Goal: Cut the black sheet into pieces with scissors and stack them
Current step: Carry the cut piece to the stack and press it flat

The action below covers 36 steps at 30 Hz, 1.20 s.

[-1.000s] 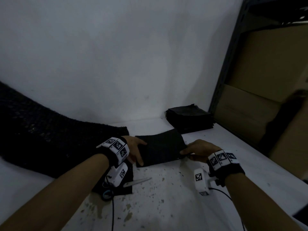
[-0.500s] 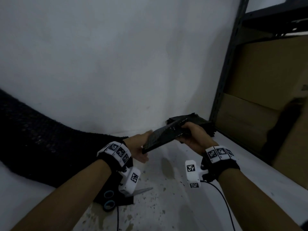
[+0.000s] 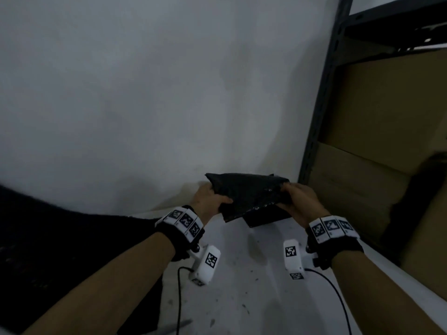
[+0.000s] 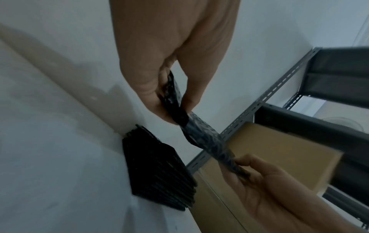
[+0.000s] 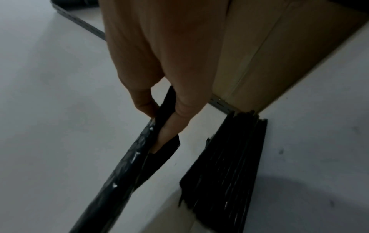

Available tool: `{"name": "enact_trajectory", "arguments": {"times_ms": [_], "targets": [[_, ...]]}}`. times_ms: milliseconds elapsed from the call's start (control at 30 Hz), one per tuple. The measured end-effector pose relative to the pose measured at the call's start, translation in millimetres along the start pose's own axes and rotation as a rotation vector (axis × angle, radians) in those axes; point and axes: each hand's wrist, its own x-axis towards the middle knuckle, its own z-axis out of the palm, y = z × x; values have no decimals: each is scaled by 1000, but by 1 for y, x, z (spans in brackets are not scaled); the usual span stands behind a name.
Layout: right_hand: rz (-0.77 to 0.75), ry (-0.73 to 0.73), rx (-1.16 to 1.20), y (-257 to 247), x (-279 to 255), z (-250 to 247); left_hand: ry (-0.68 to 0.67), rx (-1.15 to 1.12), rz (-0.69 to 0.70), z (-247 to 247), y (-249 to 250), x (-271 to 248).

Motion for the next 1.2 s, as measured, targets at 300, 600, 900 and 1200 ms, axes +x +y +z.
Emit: {"name": "enact_trajectory", "arguments": {"times_ms": [300, 600, 900, 1200], "targets": [[-104, 167, -195, 2, 122, -45, 55, 163, 33, 41, -22, 127], [-263, 184, -881, 49, 167, -66, 121, 719, 91, 57, -53, 150], [-238, 194, -1265, 48, 174, -63, 101, 1116, 231, 70, -41, 157], [-550, -257, -1334, 69, 193, -22, -303, 1361, 213, 83, -55, 181]]}}
